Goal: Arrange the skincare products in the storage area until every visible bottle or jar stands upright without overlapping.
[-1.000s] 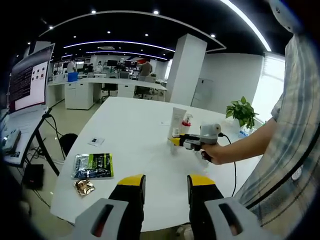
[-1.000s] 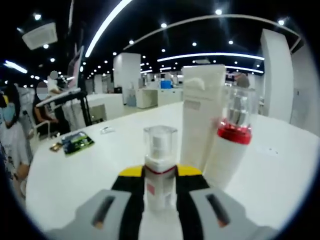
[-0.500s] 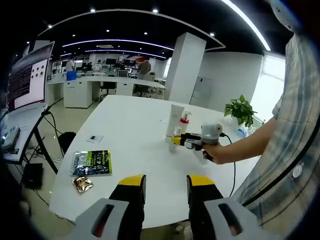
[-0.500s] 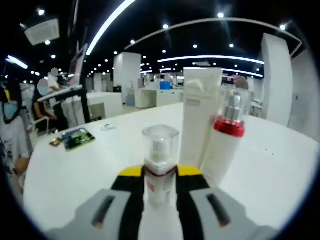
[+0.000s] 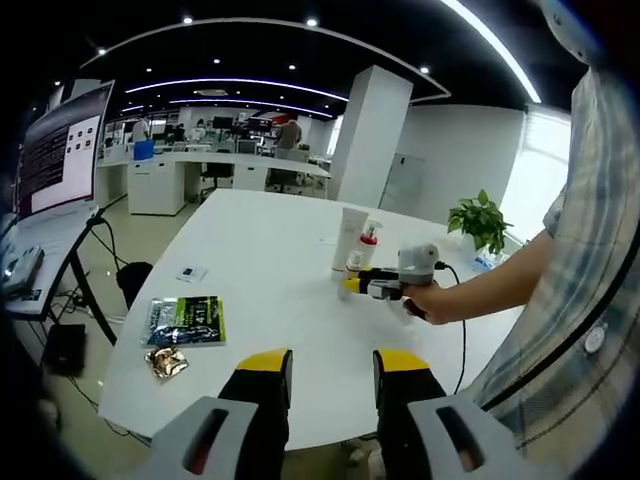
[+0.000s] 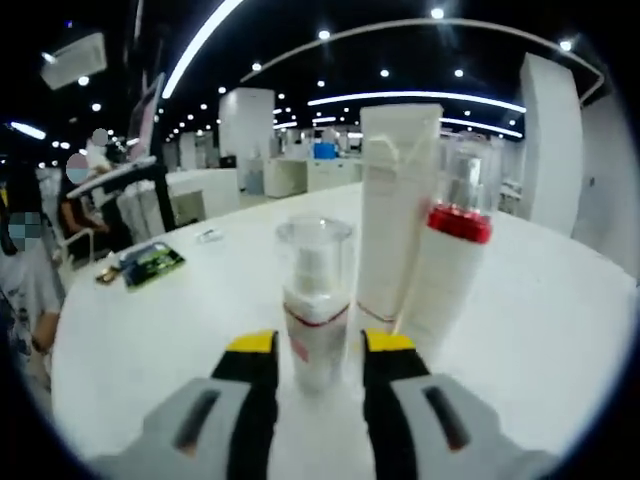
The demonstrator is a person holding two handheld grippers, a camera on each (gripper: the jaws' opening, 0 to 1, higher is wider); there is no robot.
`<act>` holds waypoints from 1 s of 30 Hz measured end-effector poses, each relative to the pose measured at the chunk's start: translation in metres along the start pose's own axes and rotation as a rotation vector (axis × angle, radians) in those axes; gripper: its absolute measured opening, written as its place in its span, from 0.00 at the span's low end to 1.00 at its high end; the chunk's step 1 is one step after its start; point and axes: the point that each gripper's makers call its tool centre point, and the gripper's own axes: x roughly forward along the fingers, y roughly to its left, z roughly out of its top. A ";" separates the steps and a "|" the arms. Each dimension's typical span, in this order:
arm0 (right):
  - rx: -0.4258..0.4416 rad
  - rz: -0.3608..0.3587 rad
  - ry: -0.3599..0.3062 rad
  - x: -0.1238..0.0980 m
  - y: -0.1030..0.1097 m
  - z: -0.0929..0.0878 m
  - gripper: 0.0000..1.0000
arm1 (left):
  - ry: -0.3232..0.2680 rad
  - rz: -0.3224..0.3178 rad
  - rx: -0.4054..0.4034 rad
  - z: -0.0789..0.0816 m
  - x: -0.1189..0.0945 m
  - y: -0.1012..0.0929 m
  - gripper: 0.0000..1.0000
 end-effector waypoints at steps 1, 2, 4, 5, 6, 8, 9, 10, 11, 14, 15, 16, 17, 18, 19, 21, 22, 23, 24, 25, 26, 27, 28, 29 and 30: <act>-0.003 0.004 0.003 0.000 0.001 0.000 0.28 | -0.001 0.000 0.001 0.000 0.000 0.000 0.33; -0.008 0.006 0.008 0.000 0.001 0.000 0.27 | -0.001 -0.001 0.002 0.000 0.000 0.000 0.33; -0.014 0.005 0.004 0.001 -0.001 0.002 0.27 | -0.004 -0.001 0.002 0.001 -0.001 0.001 0.33; -0.012 0.006 0.004 0.001 -0.001 0.003 0.26 | -0.005 -0.001 0.002 0.001 -0.001 0.001 0.33; -0.010 0.008 0.003 0.002 -0.001 0.004 0.24 | -0.008 -0.001 0.000 0.001 -0.002 0.002 0.33; -0.017 0.018 0.012 0.004 0.001 0.003 0.21 | -0.005 0.003 -0.007 -0.002 -0.003 0.004 0.33; -0.025 0.017 0.015 0.005 0.001 0.003 0.21 | -0.003 0.005 -0.007 -0.003 -0.003 0.004 0.33; -0.026 0.017 0.016 0.005 0.000 0.003 0.21 | -0.003 0.007 -0.007 -0.003 -0.004 0.005 0.33; -0.025 0.016 0.016 0.006 0.000 0.003 0.21 | -0.004 0.008 -0.008 -0.003 -0.005 0.005 0.32; -0.039 0.012 0.022 0.008 0.000 0.004 0.21 | -0.005 0.016 -0.015 -0.006 -0.009 0.005 0.32; -0.041 0.013 0.023 0.008 0.000 0.003 0.21 | -0.003 0.019 -0.016 -0.008 -0.010 0.005 0.32; -0.045 0.015 0.023 0.009 0.000 0.004 0.21 | -0.002 0.020 -0.017 -0.008 -0.010 0.005 0.32; -0.048 0.013 0.023 0.009 0.000 0.004 0.21 | -0.002 0.022 -0.018 -0.009 -0.011 0.005 0.32; -0.051 0.011 0.025 0.010 -0.001 0.004 0.21 | -0.002 0.022 -0.019 -0.009 -0.011 0.005 0.32; -0.051 0.009 0.026 0.011 -0.003 0.004 0.21 | -0.003 0.023 -0.021 -0.009 -0.012 0.005 0.32; -0.048 0.004 0.028 0.013 -0.005 0.005 0.21 | 0.000 0.027 -0.024 -0.011 -0.013 0.006 0.32; -0.045 0.003 0.028 0.013 -0.006 0.005 0.21 | 0.001 0.028 -0.026 -0.011 -0.014 0.006 0.32; -0.047 0.003 0.030 0.014 -0.007 0.005 0.21 | 0.001 0.028 -0.027 -0.012 -0.014 0.006 0.32; -0.051 0.002 0.032 0.015 -0.008 0.005 0.21 | 0.000 0.030 -0.028 -0.012 -0.015 0.006 0.32; -0.052 0.001 0.035 0.016 -0.009 0.005 0.21 | 0.003 0.031 -0.030 -0.013 -0.015 0.006 0.32; -0.052 0.001 0.036 0.017 -0.010 0.005 0.21 | 0.006 0.032 -0.030 -0.014 -0.015 0.006 0.31; -0.053 0.001 0.038 0.017 -0.010 0.006 0.21 | 0.008 0.032 -0.028 -0.015 -0.016 0.006 0.31; -0.051 0.000 0.038 0.018 -0.010 0.006 0.21 | 0.008 0.033 -0.028 -0.015 -0.016 0.006 0.31; -0.050 0.001 0.039 0.020 -0.012 0.007 0.21 | 0.008 0.034 -0.029 -0.015 -0.016 0.006 0.31; -0.052 0.002 0.040 0.021 -0.013 0.007 0.21 | 0.007 0.035 -0.030 -0.015 -0.016 0.006 0.31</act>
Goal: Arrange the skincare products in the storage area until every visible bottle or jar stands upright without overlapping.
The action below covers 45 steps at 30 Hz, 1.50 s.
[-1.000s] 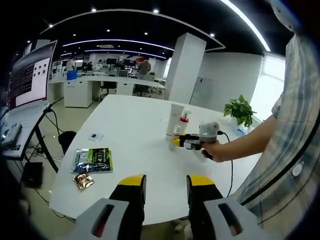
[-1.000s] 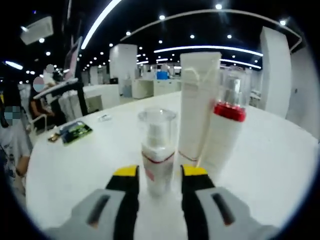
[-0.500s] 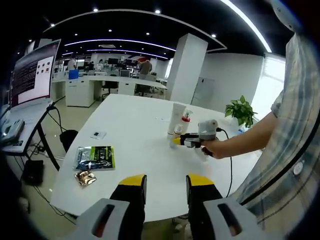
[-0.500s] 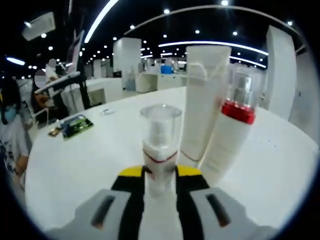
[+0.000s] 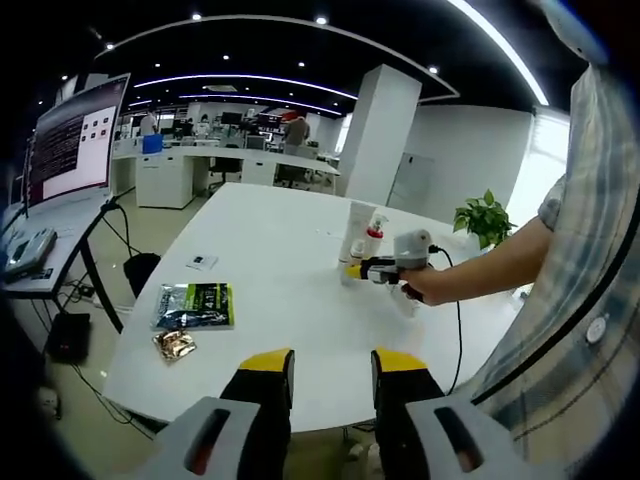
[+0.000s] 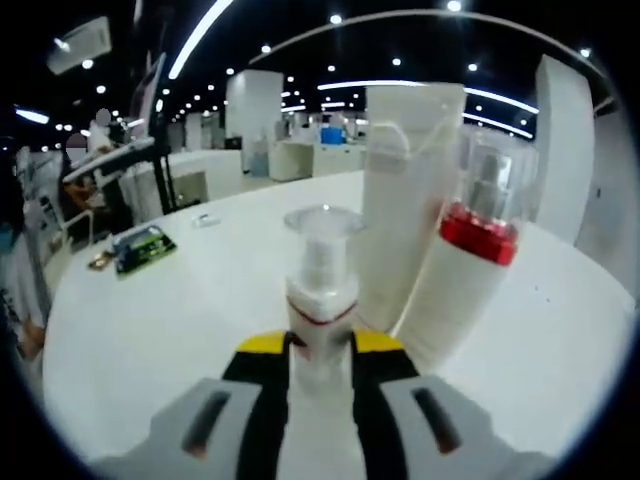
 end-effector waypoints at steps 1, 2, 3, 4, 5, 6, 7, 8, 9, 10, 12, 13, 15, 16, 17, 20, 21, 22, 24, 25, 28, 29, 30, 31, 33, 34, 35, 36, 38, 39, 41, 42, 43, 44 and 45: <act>-0.005 0.000 0.003 0.001 0.000 0.000 0.21 | 0.000 0.001 0.000 0.000 0.000 0.000 0.31; -0.007 0.000 0.004 0.001 -0.001 0.000 0.21 | 0.001 0.002 0.000 0.000 0.000 0.000 0.31; -0.005 0.001 0.008 0.002 -0.002 -0.001 0.21 | 0.003 0.003 -0.002 -0.001 0.000 0.000 0.31; -0.006 0.001 0.011 0.003 -0.003 -0.001 0.21 | 0.002 0.003 -0.002 -0.001 0.000 0.001 0.31; -0.004 0.003 0.019 0.002 -0.003 -0.002 0.21 | 0.002 0.004 -0.005 -0.001 0.000 0.001 0.31; -0.001 0.004 0.026 0.002 -0.002 -0.004 0.21 | 0.003 0.004 -0.007 -0.001 0.000 0.001 0.31; 0.004 0.006 0.040 0.001 -0.001 -0.007 0.22 | 0.001 0.005 -0.009 -0.001 0.000 0.002 0.31; 0.006 0.005 0.044 0.001 -0.001 -0.008 0.22 | 0.001 0.005 -0.010 -0.001 0.000 0.002 0.31; 0.009 0.005 0.050 -0.001 0.000 -0.010 0.22 | 0.000 0.006 -0.015 -0.001 0.000 0.003 0.31; 0.016 0.004 0.054 -0.002 0.001 -0.011 0.22 | 0.000 0.006 -0.017 0.000 0.000 0.003 0.32; 0.036 0.002 0.069 -0.003 0.003 -0.014 0.23 | 0.000 0.006 -0.013 0.002 0.000 0.005 0.32; 0.038 0.000 0.075 -0.004 0.004 -0.016 0.23 | 0.000 0.006 -0.010 0.004 0.000 0.005 0.31; 0.047 -0.002 0.079 -0.004 0.005 -0.017 0.24 | -0.003 0.007 -0.005 0.007 -0.001 0.008 0.31; 0.058 -0.004 0.084 -0.004 0.006 -0.019 0.24 | -0.002 0.010 -0.005 0.008 -0.001 0.010 0.31; 0.065 -0.007 0.089 -0.003 0.006 -0.020 0.24 | -0.003 0.012 -0.004 0.008 -0.001 0.010 0.31; 0.068 -0.018 0.106 -0.002 0.006 -0.025 0.24 | -0.001 0.015 -0.004 0.009 -0.001 0.013 0.31; 0.079 -0.023 0.113 -0.001 0.005 -0.029 0.23 | 0.006 0.018 -0.002 0.008 -0.001 0.014 0.31; 0.083 -0.025 0.114 -0.001 0.005 -0.029 0.24 | 0.007 0.019 -0.001 0.008 -0.001 0.015 0.31; 0.089 -0.029 0.117 -0.001 0.005 -0.031 0.23 | 0.009 0.023 0.002 0.010 0.000 0.016 0.31; 0.092 -0.029 0.119 -0.001 0.005 -0.031 0.23 | 0.006 0.026 0.003 0.011 0.000 0.016 0.31; 0.098 -0.025 0.118 -0.002 0.006 -0.032 0.24 | -0.003 0.033 -0.006 0.012 0.000 0.018 0.31; 0.096 -0.025 0.119 -0.002 0.006 -0.032 0.23 | -0.003 0.034 -0.009 0.012 0.001 0.018 0.31; 0.091 -0.027 0.123 -0.002 0.006 -0.032 0.24 | -0.002 0.037 -0.016 0.011 0.002 0.019 0.31; 0.094 -0.029 0.127 -0.002 0.005 -0.033 0.24 | -0.002 0.037 -0.020 0.011 0.003 0.019 0.31; 0.098 -0.036 0.127 -0.002 0.002 -0.033 0.24 | -0.002 0.034 -0.019 0.013 0.005 0.019 0.31; 0.101 -0.039 0.127 -0.002 0.001 -0.033 0.24 | -0.001 0.032 -0.017 0.013 0.007 0.019 0.31; 0.107 -0.041 0.129 -0.002 0.000 -0.034 0.24 | -0.001 0.030 -0.016 0.014 0.008 0.019 0.31; 0.107 -0.043 0.129 -0.003 0.000 -0.034 0.24 | -0.001 0.029 -0.014 0.016 0.010 0.018 0.31; 0.106 -0.041 0.133 -0.004 0.001 -0.035 0.24 | -0.005 0.026 -0.011 0.018 0.013 0.018 0.31; 0.106 -0.038 0.132 -0.004 0.001 -0.035 0.24 | -0.005 0.025 -0.011 0.019 0.014 0.018 0.31; 0.090 -0.026 0.137 -0.006 0.004 -0.036 0.24 | 0.006 0.012 -0.002 0.018 0.017 0.016 0.30; 0.085 -0.023 0.137 -0.007 0.005 -0.036 0.24 | 0.006 0.009 0.001 0.018 0.017 0.016 0.30; 0.084 -0.022 0.136 -0.006 0.003 -0.036 0.24 | 0.004 0.008 0.002 0.019 0.017 0.015 0.30; 0.087 -0.023 0.132 -0.006 0.003 -0.035 0.24 | 0.004 0.007 0.002 0.019 0.017 0.015 0.30; 0.096 -0.025 0.126 -0.006 0.002 -0.034 0.24 | 0.005 0.006 0.001 0.019 0.017 0.015 0.30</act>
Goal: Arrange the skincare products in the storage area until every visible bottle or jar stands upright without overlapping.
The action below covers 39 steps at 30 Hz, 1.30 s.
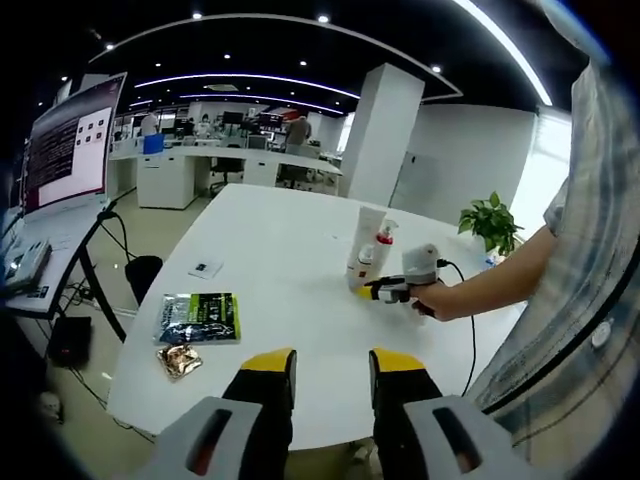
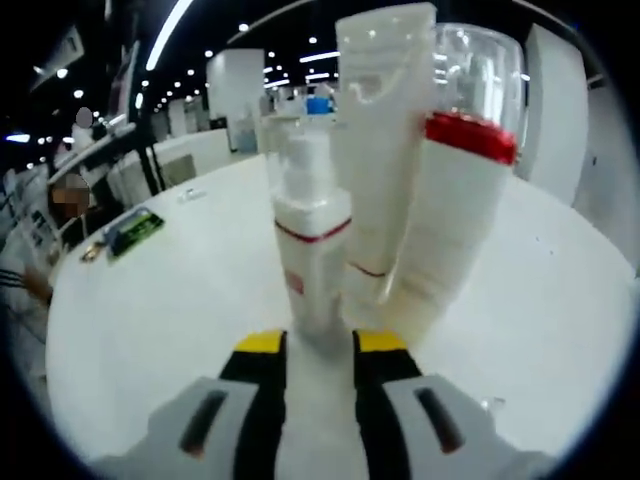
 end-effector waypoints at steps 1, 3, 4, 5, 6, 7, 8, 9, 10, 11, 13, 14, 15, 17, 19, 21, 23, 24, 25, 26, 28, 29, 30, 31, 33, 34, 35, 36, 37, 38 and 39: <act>0.014 -0.007 -0.006 -0.001 -0.001 0.001 0.24 | 0.002 -0.001 0.001 0.000 0.000 0.000 0.30; 0.081 -0.004 -0.022 0.000 0.000 0.004 0.24 | 0.006 -0.004 0.005 -0.002 0.000 -0.001 0.30; 0.071 -0.004 -0.025 -0.001 0.000 0.005 0.24 | 0.008 -0.006 0.005 -0.003 0.001 -0.002 0.30; 0.062 -0.005 -0.030 -0.002 0.002 0.006 0.24 | 0.014 -0.010 0.001 -0.005 0.001 -0.003 0.30; 0.062 -0.004 -0.028 -0.002 0.003 0.006 0.24 | 0.015 -0.011 0.000 -0.005 0.002 -0.003 0.30; 0.065 -0.003 -0.028 -0.002 0.003 0.006 0.24 | 0.019 -0.017 -0.006 -0.007 0.002 -0.005 0.30; 0.068 -0.007 -0.031 -0.002 0.002 0.006 0.24 | 0.022 -0.022 -0.006 -0.008 0.003 -0.007 0.30; 0.072 -0.011 -0.037 -0.003 0.001 0.008 0.24 | 0.022 -0.025 0.001 -0.008 0.003 -0.008 0.29; 0.082 -0.015 -0.047 -0.004 -0.001 0.009 0.23 | 0.019 -0.028 0.014 -0.007 0.003 -0.010 0.29; 0.088 -0.013 -0.050 -0.004 -0.001 0.009 0.23 | 0.019 -0.029 0.015 -0.007 0.003 -0.011 0.29; 0.086 -0.015 -0.053 -0.004 -0.002 0.009 0.22 | 0.024 -0.033 0.010 -0.008 0.003 -0.012 0.29; 0.083 -0.014 -0.054 -0.004 -0.002 0.009 0.22 | 0.026 -0.034 0.011 -0.008 0.003 -0.013 0.29; 0.085 -0.015 -0.055 -0.004 -0.003 0.009 0.22 | 0.027 -0.034 0.011 -0.009 0.003 -0.013 0.29; 0.101 -0.015 -0.064 -0.003 -0.005 0.011 0.21 | 0.031 -0.034 0.012 -0.009 0.002 -0.015 0.29; 0.106 -0.021 -0.074 -0.003 -0.006 0.014 0.21 | 0.037 -0.034 0.018 -0.010 0.001 -0.015 0.29; 0.125 -0.023 -0.085 -0.002 -0.006 0.017 0.21 | 0.037 -0.032 0.018 -0.011 0.000 -0.015 0.29; 0.133 -0.028 -0.090 -0.001 -0.006 0.019 0.21 | 0.037 -0.028 0.016 -0.011 -0.001 -0.014 0.29; 0.138 -0.029 -0.091 -0.001 -0.007 0.019 0.21 | 0.037 -0.028 0.017 -0.010 -0.001 -0.014 0.29; 0.141 -0.032 -0.095 -0.001 -0.007 0.020 0.21 | 0.034 -0.027 0.020 -0.010 -0.001 -0.014 0.29; 0.143 -0.034 -0.096 0.000 -0.008 0.020 0.20 | 0.033 -0.026 0.019 -0.009 -0.001 -0.014 0.29; 0.145 -0.035 -0.097 0.000 -0.009 0.021 0.20 | 0.033 -0.024 0.018 -0.010 -0.001 -0.013 0.29; 0.145 -0.035 -0.097 0.000 -0.009 0.021 0.20 | 0.032 -0.024 0.018 -0.010 -0.001 -0.013 0.29; 0.142 -0.034 -0.096 0.000 -0.009 0.021 0.20 | 0.032 -0.023 0.017 -0.010 -0.001 -0.013 0.29; 0.141 -0.035 -0.095 0.000 -0.010 0.021 0.20 | 0.032 -0.023 0.016 -0.010 -0.001 -0.013 0.29; 0.142 -0.037 -0.093 -0.001 -0.011 0.021 0.20 | 0.033 -0.019 0.015 -0.011 -0.001 -0.012 0.29; 0.143 -0.038 -0.093 -0.001 -0.012 0.020 0.20 | 0.033 -0.019 0.014 -0.011 -0.001 -0.012 0.29; 0.146 -0.041 -0.093 -0.001 -0.013 0.021 0.20 | 0.033 -0.018 0.012 -0.012 -0.001 -0.012 0.29; 0.147 -0.045 -0.093 -0.002 -0.015 0.021 0.20 | 0.034 -0.018 0.012 -0.012 -0.001 -0.012 0.29; 0.150 -0.050 -0.097 -0.002 -0.016 0.022 0.20 | 0.036 -0.019 0.015 -0.012 -0.001 -0.012 0.29; 0.154 -0.053 -0.099 -0.003 -0.017 0.022 0.20 | 0.038 -0.019 0.018 -0.012 -0.001 -0.011 0.29; 0.155 -0.052 -0.096 -0.002 -0.017 0.022 0.20 | 0.039 -0.017 0.020 -0.011 0.000 -0.010 0.29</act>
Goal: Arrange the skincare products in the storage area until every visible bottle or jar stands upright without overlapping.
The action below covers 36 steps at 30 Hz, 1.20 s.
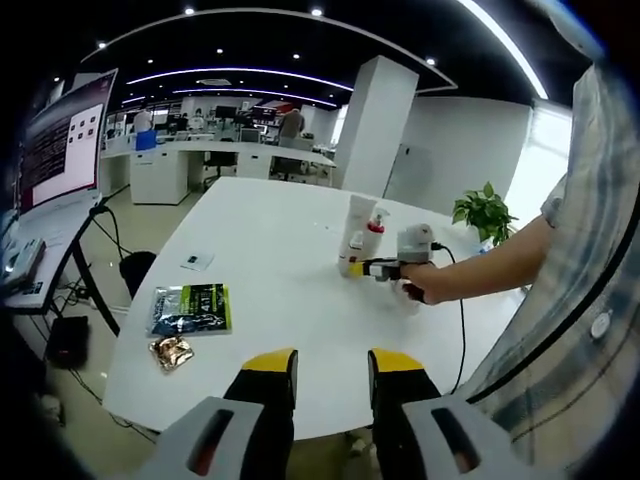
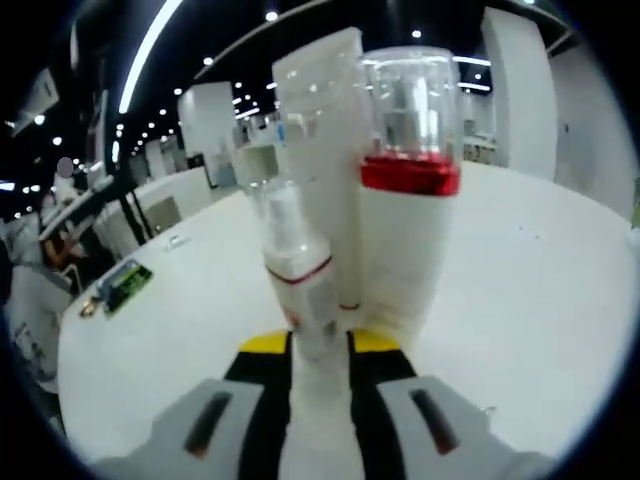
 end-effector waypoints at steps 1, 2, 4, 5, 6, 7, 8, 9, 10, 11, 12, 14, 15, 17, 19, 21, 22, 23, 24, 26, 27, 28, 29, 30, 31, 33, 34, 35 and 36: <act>0.000 -0.001 -0.001 0.000 0.000 0.001 0.19 | 0.000 0.001 0.001 0.001 0.000 0.001 0.29; -0.002 -0.004 0.000 0.000 -0.001 0.001 0.19 | -0.001 0.003 0.002 0.001 0.000 0.002 0.29; 0.005 -0.002 -0.002 0.000 0.000 0.001 0.19 | -0.008 0.008 0.002 0.004 0.000 0.004 0.29; 0.008 -0.002 -0.001 0.000 0.000 0.001 0.19 | -0.013 0.010 0.000 0.006 0.000 0.005 0.29; 0.006 -0.003 0.000 0.000 0.000 0.001 0.19 | -0.014 0.011 0.000 0.006 0.000 0.005 0.29; 0.004 -0.003 0.001 0.000 0.000 0.001 0.19 | -0.015 0.011 0.001 0.006 0.000 0.006 0.29; 0.007 0.000 0.000 0.000 0.001 0.002 0.19 | -0.015 0.012 0.001 0.006 0.000 0.007 0.29; 0.006 0.002 0.002 -0.001 0.002 0.001 0.19 | -0.014 0.012 0.000 0.005 0.001 0.007 0.29; 0.004 0.003 0.004 -0.001 0.002 0.001 0.19 | -0.014 0.013 0.000 0.005 0.001 0.007 0.29; 0.003 0.008 0.009 -0.001 0.004 0.000 0.19 | -0.015 0.013 -0.001 0.005 0.001 0.007 0.29; 0.000 0.012 0.014 -0.002 0.006 -0.002 0.19 | -0.015 0.011 -0.003 0.005 0.001 0.007 0.29; -0.001 0.016 0.022 -0.003 0.008 -0.004 0.20 | -0.017 0.010 -0.003 0.005 0.002 0.006 0.29; -0.001 0.016 0.024 -0.004 0.008 -0.004 0.20 | -0.017 0.010 -0.004 0.005 0.002 0.006 0.29; -0.001 0.021 0.031 -0.007 0.011 -0.006 0.20 | -0.023 0.006 -0.005 0.007 0.004 0.006 0.29; -0.003 0.021 0.034 -0.010 0.012 -0.007 0.20 | -0.028 0.003 -0.004 0.008 0.005 0.006 0.29; -0.002 0.024 0.036 -0.015 0.012 -0.006 0.20 | -0.039 0.000 -0.002 0.012 0.008 0.007 0.29; -0.002 0.025 0.036 -0.017 0.013 -0.006 0.20 | -0.043 -0.002 -0.002 0.013 0.008 0.008 0.29; -0.004 0.030 0.034 -0.021 0.015 -0.004 0.20 | -0.048 -0.004 -0.001 0.015 0.010 0.008 0.29; -0.005 0.032 0.034 -0.023 0.016 -0.004 0.20 | -0.051 -0.006 0.000 0.016 0.011 0.008 0.29; -0.004 0.038 0.032 -0.028 0.017 -0.003 0.21 | -0.059 -0.012 0.002 0.020 0.013 0.008 0.29; -0.004 0.039 0.030 -0.028 0.013 -0.004 0.21 | -0.063 -0.015 0.003 0.021 0.014 0.008 0.29; 0.000 0.042 0.028 -0.030 0.013 -0.004 0.21 | -0.068 -0.020 0.004 0.023 0.015 0.009 0.29; 0.004 0.043 0.027 -0.033 0.014 -0.004 0.21 | -0.071 -0.022 0.004 0.024 0.016 0.010 0.29; 0.009 0.043 0.029 -0.037 0.014 -0.004 0.21 | -0.073 -0.024 0.004 0.025 0.017 0.010 0.29; 0.011 0.043 0.030 -0.039 0.014 -0.004 0.21 | -0.078 -0.027 0.005 0.027 0.018 0.011 0.29; 0.022 0.043 0.032 -0.047 0.016 -0.005 0.21 | -0.092 -0.034 0.006 0.033 0.022 0.012 0.29; 0.026 0.043 0.032 -0.050 0.016 -0.005 0.21 | -0.097 -0.036 0.006 0.034 0.023 0.013 0.29; 0.032 0.043 0.035 -0.053 0.017 -0.006 0.21 | -0.102 -0.038 0.004 0.036 0.024 0.013 0.29; 0.037 0.043 0.036 -0.056 0.017 -0.007 0.21 | -0.107 -0.040 0.003 0.037 0.026 0.013 0.29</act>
